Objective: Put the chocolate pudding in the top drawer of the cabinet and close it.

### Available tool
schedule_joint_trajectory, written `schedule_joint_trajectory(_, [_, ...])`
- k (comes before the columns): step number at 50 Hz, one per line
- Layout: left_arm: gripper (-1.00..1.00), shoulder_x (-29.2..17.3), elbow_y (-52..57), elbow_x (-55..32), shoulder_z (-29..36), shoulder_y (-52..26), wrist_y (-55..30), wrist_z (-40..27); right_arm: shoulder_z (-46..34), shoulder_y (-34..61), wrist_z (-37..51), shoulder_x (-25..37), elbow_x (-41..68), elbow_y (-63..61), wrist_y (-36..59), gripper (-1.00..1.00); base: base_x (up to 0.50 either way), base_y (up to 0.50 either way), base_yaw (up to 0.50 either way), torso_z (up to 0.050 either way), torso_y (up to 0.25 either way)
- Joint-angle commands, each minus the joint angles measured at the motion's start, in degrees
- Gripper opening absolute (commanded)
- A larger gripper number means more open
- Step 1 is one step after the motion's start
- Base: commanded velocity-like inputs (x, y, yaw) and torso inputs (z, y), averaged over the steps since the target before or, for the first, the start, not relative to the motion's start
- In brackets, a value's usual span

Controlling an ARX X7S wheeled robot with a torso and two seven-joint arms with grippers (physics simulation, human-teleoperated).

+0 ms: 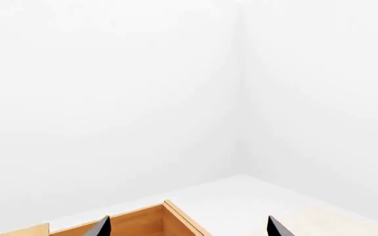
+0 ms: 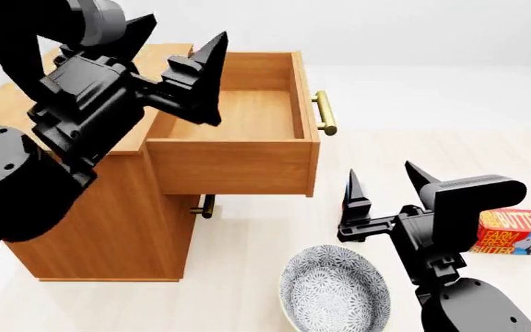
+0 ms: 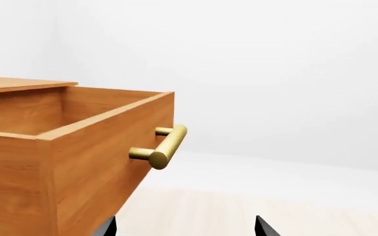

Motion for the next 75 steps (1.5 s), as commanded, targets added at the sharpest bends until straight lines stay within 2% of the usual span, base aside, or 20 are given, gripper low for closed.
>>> schedule_joint_trajectory(1, [1.0, -10.21, 13.6, 11.34, 1.6, 6.69, 6.76, -7.1, -0.73, 0.9, 0.5, -0.04, 0.1, -0.42, 1.11, 1.0, 0.0, 0.0, 0.0, 0.0, 0.0])
schedule_joint_trajectory(22, [1.0, -22.46, 20.52, 34.73, 5.13, 22.02, 21.93, -22.75, -2.27, 7.75, 3.58, -0.2, -0.43, -0.22, 7.1, 1.0, 0.0, 0.0, 0.0, 0.0, 0.0])
schedule_joint_trajectory(28, [1.0, -24.95, 21.8, 41.83, 6.06, 24.58, 23.81, -25.76, -2.66, 12.04, 4.94, -0.8, -1.28, 3.96, 9.81, 1.0, 0.0, 0.0, 0.0, 0.0, 0.0])
schedule_joint_trajectory(32, [1.0, -26.88, 23.46, 48.82, 6.61, 26.42, 24.51, -30.33, -3.03, 15.33, 4.89, -1.42, -1.56, 8.17, 11.12, 1.0, 0.0, 0.0, 0.0, 0.0, 0.0])
schedule_joint_trajectory(38, [1.0, -28.59, 23.28, 54.58, 7.8, 29.15, 29.69, -33.72, -3.32, 20.84, 4.8, -2.71, -0.81, 15.04, 15.0, 1.0, 0.0, 0.0, 0.0, 0.0, 0.0])
schedule_joint_trajectory(46, [1.0, -28.19, 20.2, 59.24, 9.65, 32.75, 35.14, -38.1, -5.21, 27.95, 4.14, -4.76, -2.67, 27.63, 16.18, 1.0, 0.0, 0.0, 0.0, 0.0, 0.0])
schedule_joint_trajectory(58, [1.0, -27.28, 16.05, 61.86, 11.41, 35.82, 40.72, -37.8, -9.75, 38.05, 0.37, -8.25, -6.09, 47.64, 14.68, 1.0, 0.0, 0.0, 0.0, 0.0, 0.0])
schedule_joint_trajectory(66, [1.0, -26.68, 13.39, 61.64, 11.77, 36.78, 42.92, -37.38, -12.06, 47.08, -4.2, -13.22, -8.91, 71.4, 7.04, 1.0, 0.0, 0.0, 0.0, 0.0, 0.0])
schedule_joint_trajectory(72, [1.0, -26.26, 11.35, 60.73, 11.72, 37.22, 43.43, -38.0, -12.76, 54.48, -8.18, -17.31, -10.97, 94.87, -4.25, 1.0, 0.0, 0.0, 0.0, 0.0, 0.0])
schedule_joint_trajectory(75, [1.0, -26.03, 10.96, 60.21, 11.88, 37.4, 43.44, -37.4, -13.05, 56.02, -8.89, -18.46, -11.93, 101.26, -8.43, 1.0, 0.0, 0.0, 0.0, 0.0, 0.0])
